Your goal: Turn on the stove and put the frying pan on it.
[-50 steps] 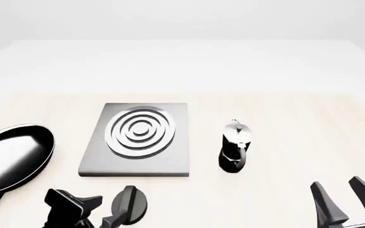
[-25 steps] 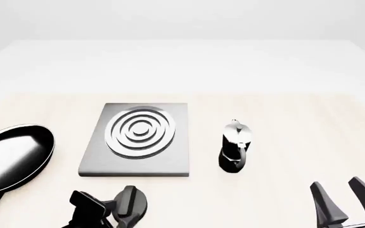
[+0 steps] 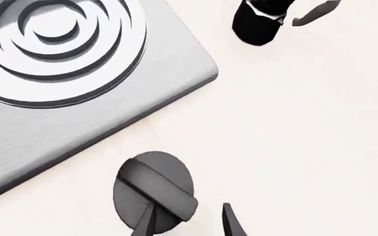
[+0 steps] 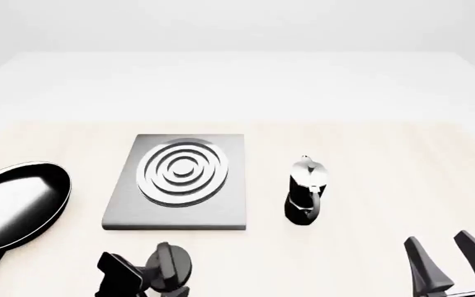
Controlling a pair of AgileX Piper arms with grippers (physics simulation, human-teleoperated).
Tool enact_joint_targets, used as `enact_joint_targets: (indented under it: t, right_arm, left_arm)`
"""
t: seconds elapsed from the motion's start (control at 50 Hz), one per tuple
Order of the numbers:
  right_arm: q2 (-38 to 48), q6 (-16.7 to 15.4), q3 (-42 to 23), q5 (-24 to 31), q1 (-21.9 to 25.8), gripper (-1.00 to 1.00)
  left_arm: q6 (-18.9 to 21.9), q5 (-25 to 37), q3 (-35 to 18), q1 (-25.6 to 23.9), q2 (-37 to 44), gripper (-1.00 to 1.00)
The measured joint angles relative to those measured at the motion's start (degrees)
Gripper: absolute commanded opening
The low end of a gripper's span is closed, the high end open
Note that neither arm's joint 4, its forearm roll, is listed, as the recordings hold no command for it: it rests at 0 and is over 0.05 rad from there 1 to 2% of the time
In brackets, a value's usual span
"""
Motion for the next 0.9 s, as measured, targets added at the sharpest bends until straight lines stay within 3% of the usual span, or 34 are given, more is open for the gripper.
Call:
enact_joint_targets:
  t: [0.3,0.5,0.56,0.7,0.9]
  right_arm:
    - [-0.36,0.19,0.00,0.21,-0.16,1.00]
    - [-0.54,0.35,0.00,0.25,-0.22,1.00]
    - [-0.59,0.40,0.00,0.23,-0.20,1.00]
    - [-0.68,0.62,-0.01,0.02,0.07,1.00]
    - [-0.75,0.91,-0.02,-0.34,0.58,1.00]
  left_arm:
    - [-1.27,5.29,-1.86,-7.63,-5.25,1.00]
    - [-1.21,13.42,-3.98,-10.70,-13.63,1.00]
    - [-0.91,16.96,-4.83,-11.21,-17.33,1.00]
    - [1.11,31.67,-9.46,-11.08,-31.17,1.00]
    - [4.26,48.89,-14.81,-7.52,-46.20,1.00]
